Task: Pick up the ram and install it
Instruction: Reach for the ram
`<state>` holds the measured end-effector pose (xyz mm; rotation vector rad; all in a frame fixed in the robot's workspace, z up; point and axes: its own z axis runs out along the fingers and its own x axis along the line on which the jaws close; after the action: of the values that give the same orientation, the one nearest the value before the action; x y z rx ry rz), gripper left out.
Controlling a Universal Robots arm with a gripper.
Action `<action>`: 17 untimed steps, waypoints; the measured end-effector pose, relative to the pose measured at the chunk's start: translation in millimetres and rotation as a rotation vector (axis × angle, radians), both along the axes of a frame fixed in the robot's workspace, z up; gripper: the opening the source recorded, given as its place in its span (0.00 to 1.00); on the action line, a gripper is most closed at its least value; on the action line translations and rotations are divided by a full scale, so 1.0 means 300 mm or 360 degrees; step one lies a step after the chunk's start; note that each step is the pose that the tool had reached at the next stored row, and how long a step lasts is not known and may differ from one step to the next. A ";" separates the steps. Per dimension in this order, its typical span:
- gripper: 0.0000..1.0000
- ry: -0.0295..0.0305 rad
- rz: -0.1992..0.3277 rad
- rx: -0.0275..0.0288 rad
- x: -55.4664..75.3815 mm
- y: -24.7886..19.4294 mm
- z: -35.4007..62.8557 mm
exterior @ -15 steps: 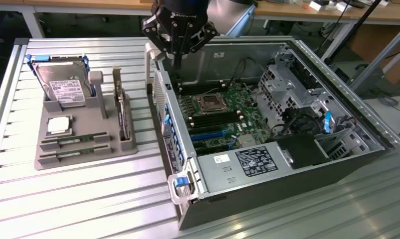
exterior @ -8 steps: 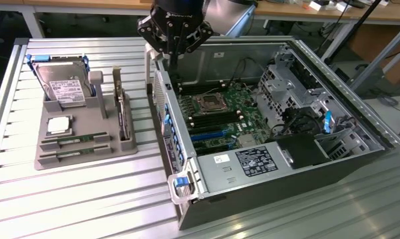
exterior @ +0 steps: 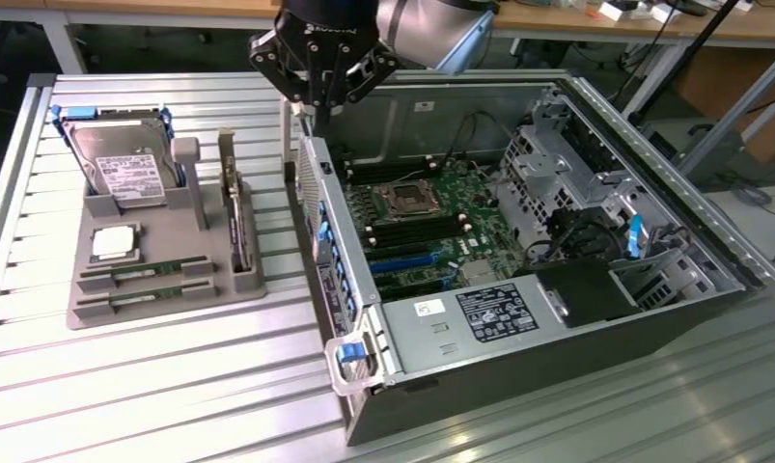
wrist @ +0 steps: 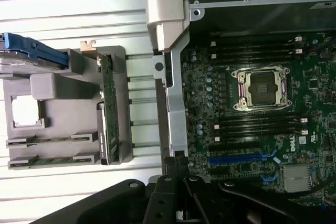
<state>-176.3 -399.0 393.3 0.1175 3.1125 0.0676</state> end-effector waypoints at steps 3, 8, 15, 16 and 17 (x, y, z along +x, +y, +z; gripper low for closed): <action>0.10 0.00000 0.0000 0.00001 -0.010 0.000 0.000; 0.10 -0.00001 0.0000 0.00001 -0.040 0.000 0.000; 0.10 0.00000 0.0000 0.00000 -0.078 0.000 0.000; 0.10 0.00000 0.0000 0.00001 -0.084 0.000 0.000; 0.10 -0.00001 0.0000 0.00001 -0.088 0.000 0.000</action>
<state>-202.6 -398.9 393.3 0.1177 3.1125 0.0677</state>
